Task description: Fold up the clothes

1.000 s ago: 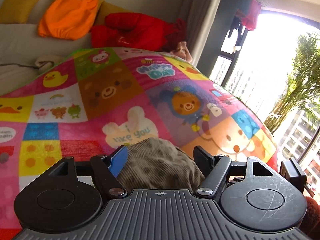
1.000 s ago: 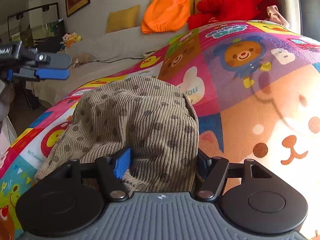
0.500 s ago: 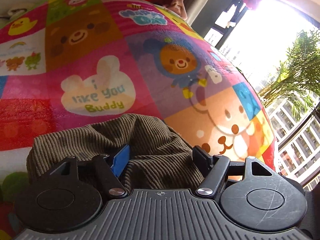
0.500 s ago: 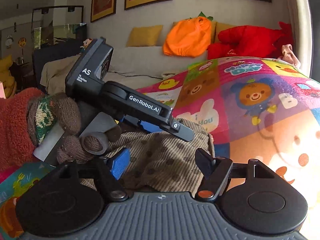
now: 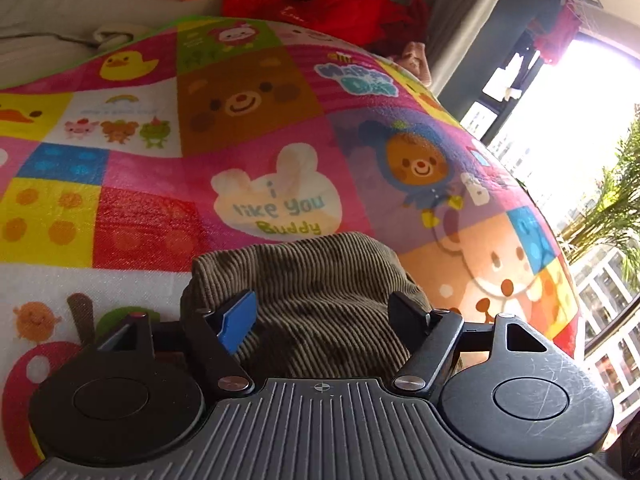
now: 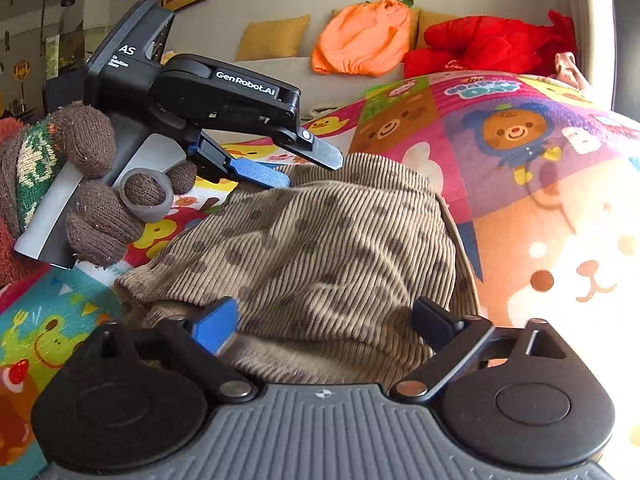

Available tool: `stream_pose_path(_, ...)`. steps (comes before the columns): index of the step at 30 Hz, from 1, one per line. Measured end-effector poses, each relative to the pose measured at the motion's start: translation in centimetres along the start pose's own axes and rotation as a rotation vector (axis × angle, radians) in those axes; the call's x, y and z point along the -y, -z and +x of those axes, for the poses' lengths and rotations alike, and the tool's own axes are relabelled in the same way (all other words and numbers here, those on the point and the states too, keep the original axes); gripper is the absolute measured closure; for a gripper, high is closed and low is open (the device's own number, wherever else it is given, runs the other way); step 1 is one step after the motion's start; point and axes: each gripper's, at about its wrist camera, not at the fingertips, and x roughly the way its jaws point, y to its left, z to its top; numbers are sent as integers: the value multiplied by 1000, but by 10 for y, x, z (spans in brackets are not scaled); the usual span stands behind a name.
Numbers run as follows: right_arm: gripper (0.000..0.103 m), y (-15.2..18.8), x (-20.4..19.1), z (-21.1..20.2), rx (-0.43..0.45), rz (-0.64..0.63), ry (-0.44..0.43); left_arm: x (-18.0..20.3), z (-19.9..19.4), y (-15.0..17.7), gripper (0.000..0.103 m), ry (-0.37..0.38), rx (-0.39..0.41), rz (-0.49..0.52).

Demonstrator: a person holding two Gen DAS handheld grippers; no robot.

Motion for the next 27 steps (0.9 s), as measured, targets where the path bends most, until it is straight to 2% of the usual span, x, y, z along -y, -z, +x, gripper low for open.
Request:
stream_pose_path(1,0,6,0,-8,-4,19,-2,4,-13,9,12,-30,16,15)
stream_pose_path(3,0,14,3,-21,7,54,6,10,-36,32,9,-50,32,18)
stream_pose_path(6,0,26,9,-35,-21,116,17,18,-70,74,8,-107,29,11)
stream_pose_path(11,0,43,7,-53,-100,139,60,43,-105,140,3,-308,-32,80)
stream_pose_path(14,0,54,4,-64,-135,135,116,56,-115,168,1,-370,-47,117)
stream_pose_path(18,0,58,5,-66,-187,155,200,73,-116,188,0,-418,-33,198)
stream_pose_path(21,0,61,9,-67,-181,170,193,80,-107,186,0,-466,-55,244)
stream_pose_path(27,0,60,10,-64,-175,174,190,79,-105,188,0,-461,-49,233)
